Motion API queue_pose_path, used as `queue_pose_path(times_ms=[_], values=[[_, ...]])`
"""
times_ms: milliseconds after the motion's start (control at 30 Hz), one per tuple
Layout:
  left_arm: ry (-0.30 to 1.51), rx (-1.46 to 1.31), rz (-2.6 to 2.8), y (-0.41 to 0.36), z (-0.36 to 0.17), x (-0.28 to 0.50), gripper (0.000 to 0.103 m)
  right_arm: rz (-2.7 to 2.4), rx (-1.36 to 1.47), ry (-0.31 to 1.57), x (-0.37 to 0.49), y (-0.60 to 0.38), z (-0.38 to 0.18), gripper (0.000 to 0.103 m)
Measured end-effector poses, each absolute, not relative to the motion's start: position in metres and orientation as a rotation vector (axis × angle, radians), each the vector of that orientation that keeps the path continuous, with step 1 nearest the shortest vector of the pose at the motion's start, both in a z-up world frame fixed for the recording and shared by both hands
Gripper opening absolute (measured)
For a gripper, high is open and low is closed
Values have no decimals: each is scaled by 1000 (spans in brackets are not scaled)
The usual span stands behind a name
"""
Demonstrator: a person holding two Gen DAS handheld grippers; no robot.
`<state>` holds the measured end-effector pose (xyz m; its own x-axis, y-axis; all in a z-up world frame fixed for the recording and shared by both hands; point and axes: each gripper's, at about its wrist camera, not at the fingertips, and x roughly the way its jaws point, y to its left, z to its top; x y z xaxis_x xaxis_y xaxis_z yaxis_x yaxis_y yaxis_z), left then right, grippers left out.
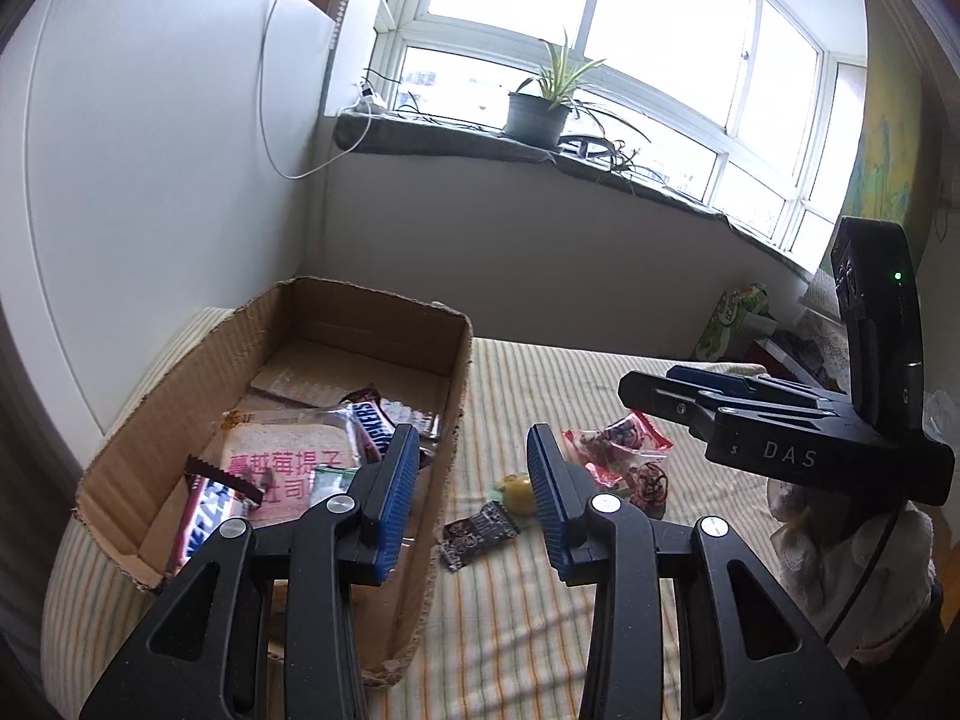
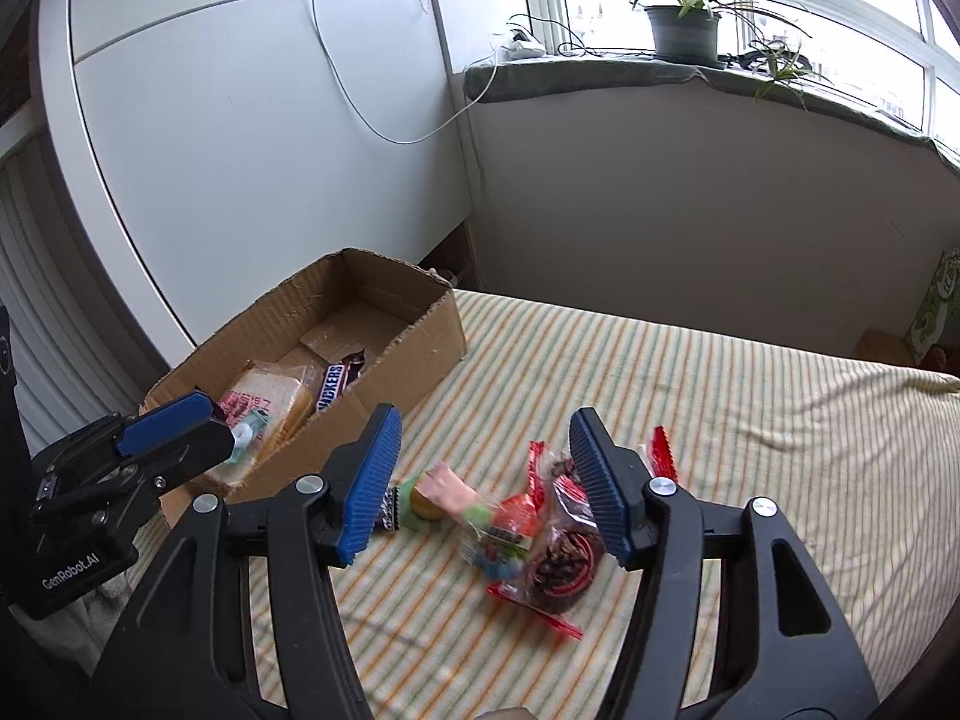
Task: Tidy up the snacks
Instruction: 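Withdraw both tools from the box toward the red wrapped sweets, then grasp a red wrapped sweet with the right tool while the left grasps the green-wrapped candy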
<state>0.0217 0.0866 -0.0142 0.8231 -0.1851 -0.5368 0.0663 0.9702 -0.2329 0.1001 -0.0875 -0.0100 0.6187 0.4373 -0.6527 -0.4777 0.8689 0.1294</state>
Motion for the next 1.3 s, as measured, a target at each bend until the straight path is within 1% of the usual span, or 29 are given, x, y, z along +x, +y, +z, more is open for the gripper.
queue_pose_path(times_ms=[200,400,600,800,867,1033,1167,1200,1233,1300], values=[[616,-178,-187,61,-19,26,36,482,-25,763,94,-121,-23,61],[651,-161,-214,42,-29,30,36,466,22,836,99,-141,-48,61],[688,-123,-250,23,-38,32,36,494,63,899,104,-143,-67,61],[731,-94,-280,10,-51,39,36,514,81,925,106,-138,-75,61],[747,-95,-277,9,-56,42,36,519,82,935,107,-137,-78,56],[774,-117,-252,12,-64,55,36,525,67,953,110,-134,-85,56],[760,-115,-240,11,-63,62,36,531,75,968,113,-134,-90,52],[759,-115,-241,10,-63,65,35,534,79,969,113,-135,-90,52],[760,-114,-244,8,-63,68,31,534,78,968,113,-136,-91,51],[761,-107,-252,4,-65,74,30,534,80,967,114,-138,-90,45]])
